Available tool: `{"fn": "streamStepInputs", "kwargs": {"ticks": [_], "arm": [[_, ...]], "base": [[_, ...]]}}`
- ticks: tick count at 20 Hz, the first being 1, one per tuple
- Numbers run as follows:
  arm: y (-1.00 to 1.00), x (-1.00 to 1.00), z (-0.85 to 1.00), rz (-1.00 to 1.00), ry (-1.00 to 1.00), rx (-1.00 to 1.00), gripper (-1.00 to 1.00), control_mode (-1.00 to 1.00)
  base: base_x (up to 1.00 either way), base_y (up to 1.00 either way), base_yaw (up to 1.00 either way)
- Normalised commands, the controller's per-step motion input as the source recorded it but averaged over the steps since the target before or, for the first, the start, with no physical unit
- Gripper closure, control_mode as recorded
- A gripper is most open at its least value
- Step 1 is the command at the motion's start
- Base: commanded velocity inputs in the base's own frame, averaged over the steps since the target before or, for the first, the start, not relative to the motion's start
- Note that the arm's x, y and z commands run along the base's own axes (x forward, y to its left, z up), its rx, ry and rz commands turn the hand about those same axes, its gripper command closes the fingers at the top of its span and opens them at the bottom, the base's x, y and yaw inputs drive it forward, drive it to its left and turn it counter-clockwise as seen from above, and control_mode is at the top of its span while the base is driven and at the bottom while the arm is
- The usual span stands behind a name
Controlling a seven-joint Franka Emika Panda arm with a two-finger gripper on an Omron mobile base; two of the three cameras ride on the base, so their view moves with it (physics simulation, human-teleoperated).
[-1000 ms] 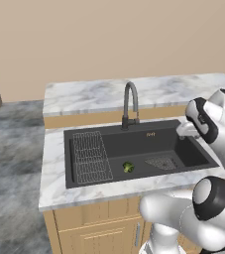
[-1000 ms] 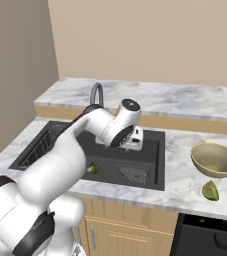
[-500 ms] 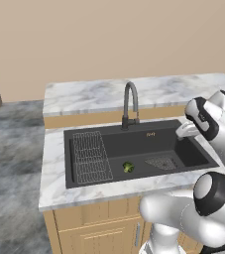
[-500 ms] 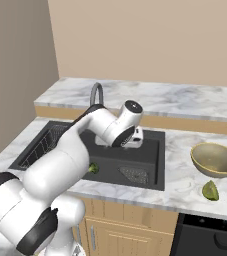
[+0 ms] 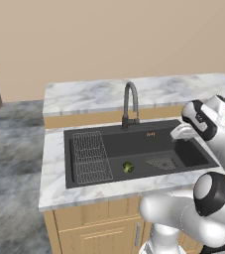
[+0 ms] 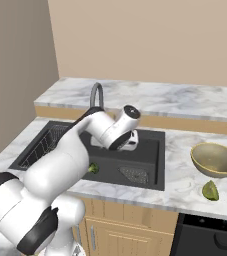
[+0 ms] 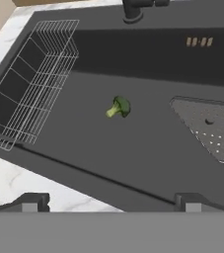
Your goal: Remove the broccoli and lemon wedge from the sink. Then move the bowl and cup from the counter to the sink for washing.
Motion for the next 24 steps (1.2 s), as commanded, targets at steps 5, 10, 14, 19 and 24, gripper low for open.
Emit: {"fn": "streamStepInputs", "kwargs": {"ticks": [5, 10, 14, 19, 24], "arm": [[0.27, 0.11, -0.16, 0.0, -0.04, 0.0, -1.0, -1.0], [0.21, 0.13, -0.17, 0.0, -0.03, 0.0, -1.0, -1.0], [0.18, 0.15, -0.17, 0.0, 0.0, 0.0, -1.0, -1.0], [0.23, 0.1, -0.2, 0.0, 0.0, 0.0, -1.0, -1.0], [0.18, 0.12, -0.15, 0.01, 0.0, 0.0, -1.0, -1.0]], "base": [[0.0, 0.0, 0.0], [0.0, 0.0, 0.0], [0.0, 0.0, 0.0], [0.0, 0.0, 0.0], [0.0, 0.0, 0.0]]}}
